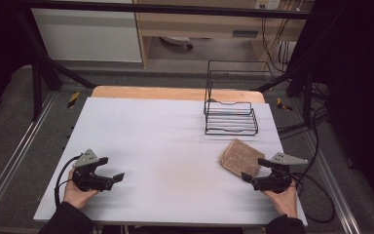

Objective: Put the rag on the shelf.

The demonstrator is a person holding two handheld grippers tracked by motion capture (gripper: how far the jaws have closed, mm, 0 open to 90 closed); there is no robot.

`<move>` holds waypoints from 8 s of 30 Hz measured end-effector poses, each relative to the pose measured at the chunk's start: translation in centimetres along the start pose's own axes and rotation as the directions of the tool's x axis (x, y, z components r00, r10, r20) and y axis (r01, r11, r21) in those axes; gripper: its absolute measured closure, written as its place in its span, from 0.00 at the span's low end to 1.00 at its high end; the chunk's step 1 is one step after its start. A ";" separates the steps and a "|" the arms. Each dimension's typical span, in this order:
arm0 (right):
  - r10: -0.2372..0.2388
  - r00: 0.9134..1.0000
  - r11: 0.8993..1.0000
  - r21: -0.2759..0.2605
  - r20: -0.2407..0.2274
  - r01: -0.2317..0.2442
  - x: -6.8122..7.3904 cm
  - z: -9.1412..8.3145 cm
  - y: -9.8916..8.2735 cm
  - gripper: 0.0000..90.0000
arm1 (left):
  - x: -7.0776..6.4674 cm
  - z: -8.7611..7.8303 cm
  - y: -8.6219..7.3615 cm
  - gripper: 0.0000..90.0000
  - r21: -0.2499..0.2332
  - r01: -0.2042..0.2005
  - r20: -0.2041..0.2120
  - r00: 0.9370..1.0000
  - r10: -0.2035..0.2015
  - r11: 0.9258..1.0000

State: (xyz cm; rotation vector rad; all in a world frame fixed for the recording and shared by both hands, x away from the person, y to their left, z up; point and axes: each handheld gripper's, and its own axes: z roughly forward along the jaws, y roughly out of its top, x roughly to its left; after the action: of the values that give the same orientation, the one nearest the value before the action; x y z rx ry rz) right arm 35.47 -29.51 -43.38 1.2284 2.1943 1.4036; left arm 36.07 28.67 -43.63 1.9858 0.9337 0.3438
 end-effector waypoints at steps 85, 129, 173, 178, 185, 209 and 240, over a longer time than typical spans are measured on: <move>-0.235 0.959 0.936 0.302 0.157 0.180 3.2 9.1 3.2 0.79 | 0.0 -0.1 -0.1 0.09 0.011 -0.003 -0.041 0.999 0.003 1.000; -0.122 0.992 0.973 0.197 -0.001 0.120 6.2 7.9 4.5 0.93 | 0.0 -0.4 0.1 0.10 -0.003 -0.017 -0.052 0.998 0.017 1.000; -0.240 0.933 0.940 0.175 -0.267 0.292 15.5 13.3 4.2 0.66 | -0.1 -0.3 0.2 0.10 0.010 -0.009 -0.052 0.999 0.010 1.000; -0.224 0.947 0.957 0.129 -0.232 0.258 14.3 11.8 4.8 0.51 | -0.2 -0.2 0.3 0.10 0.012 -0.008 -0.049 0.999 0.009 1.000; -0.152 0.981 0.979 0.119 -0.122 0.166 10.4 9.6 4.4 0.39 | -0.8 0.2 0.7 0.11 0.024 -0.010 -0.040 0.999 0.011 1.000; -0.052 0.998 0.991 0.121 0.028 0.048 6.5 8.3 2.4 0.47 | -8.7 5.7 5.7 0.41 0.094 -0.006 0.076 0.997 -0.002 0.996; 0.094 0.996 0.976 0.197 0.003 -0.093 6.4 10.9 2.3 0.92 | -12.3 11.6 4.9 0.91 0.251 0.115 0.173 0.972 -0.162 0.961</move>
State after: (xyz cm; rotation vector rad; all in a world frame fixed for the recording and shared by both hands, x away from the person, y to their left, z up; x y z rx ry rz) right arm 39.39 -17.46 -45.53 1.4122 2.3549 1.2487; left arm 36.57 11.13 -44.81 2.1118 1.0214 -0.0438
